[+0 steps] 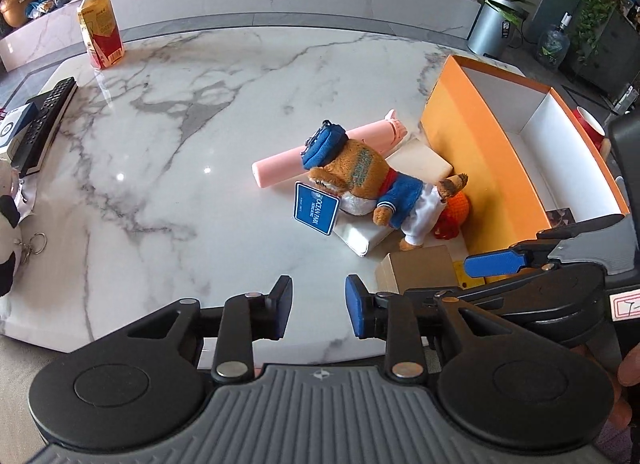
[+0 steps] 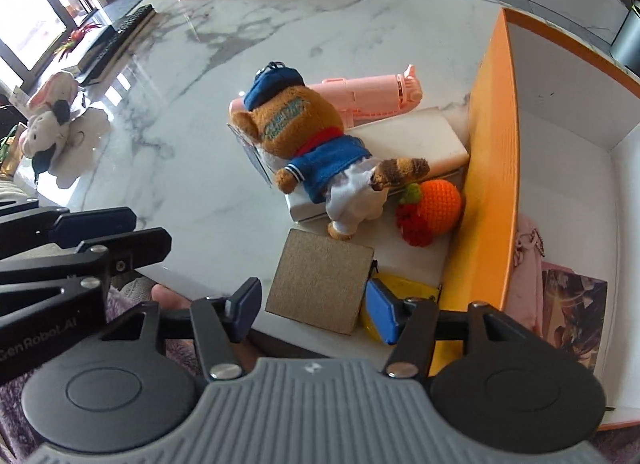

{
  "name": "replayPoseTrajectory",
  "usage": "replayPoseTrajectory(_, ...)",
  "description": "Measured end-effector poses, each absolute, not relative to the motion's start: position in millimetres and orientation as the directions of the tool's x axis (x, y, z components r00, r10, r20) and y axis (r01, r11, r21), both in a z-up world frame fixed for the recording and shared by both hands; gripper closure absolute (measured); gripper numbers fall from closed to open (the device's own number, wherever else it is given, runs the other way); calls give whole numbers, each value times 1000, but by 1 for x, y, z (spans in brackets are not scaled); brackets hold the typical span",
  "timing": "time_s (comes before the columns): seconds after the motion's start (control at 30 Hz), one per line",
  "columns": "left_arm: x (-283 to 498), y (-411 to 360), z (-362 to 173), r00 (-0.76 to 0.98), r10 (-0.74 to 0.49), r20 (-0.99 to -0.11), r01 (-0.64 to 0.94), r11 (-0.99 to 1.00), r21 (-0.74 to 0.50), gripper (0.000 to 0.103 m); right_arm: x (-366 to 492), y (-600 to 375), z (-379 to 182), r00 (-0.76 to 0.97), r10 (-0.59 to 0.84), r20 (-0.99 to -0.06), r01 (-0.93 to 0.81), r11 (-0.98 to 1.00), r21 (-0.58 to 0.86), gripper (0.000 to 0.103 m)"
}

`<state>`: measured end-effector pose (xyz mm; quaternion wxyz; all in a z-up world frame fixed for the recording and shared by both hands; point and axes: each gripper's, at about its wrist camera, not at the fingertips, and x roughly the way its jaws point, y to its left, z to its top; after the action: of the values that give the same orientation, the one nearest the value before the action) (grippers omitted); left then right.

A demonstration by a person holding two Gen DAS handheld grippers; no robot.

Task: Organize objects
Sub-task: 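Grasp the brown cork square with right gripper while left moves to the pile, then grasp the yellow tape measure with left gripper while right carries cork square over box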

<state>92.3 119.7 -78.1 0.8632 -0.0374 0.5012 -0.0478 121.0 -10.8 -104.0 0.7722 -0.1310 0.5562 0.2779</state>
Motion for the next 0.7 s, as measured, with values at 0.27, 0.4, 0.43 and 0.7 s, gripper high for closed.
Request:
replayPoseTrajectory(0.27,98,133,-86,494,-149,-857,43,988,-147,67,133,3,-127,210,219,-953,-515,853,83,35)
replayPoseTrajectory(0.4,102,135,-93,474,-150,-867,42,988,-148,66,132,5,-131,212,213,-954,-508,858,79,40)
replayPoseTrajectory(0.43,102,135,-93,471,-148,-869,43,989,-144,66,131,4,-131,213,214,-954,-508,858,79,40)
replayPoseTrajectory(0.7,91,130,-75,521,-168,-837,78,986,-149,66,117,-5,-104,231,274,-934,-551,828,106,41)
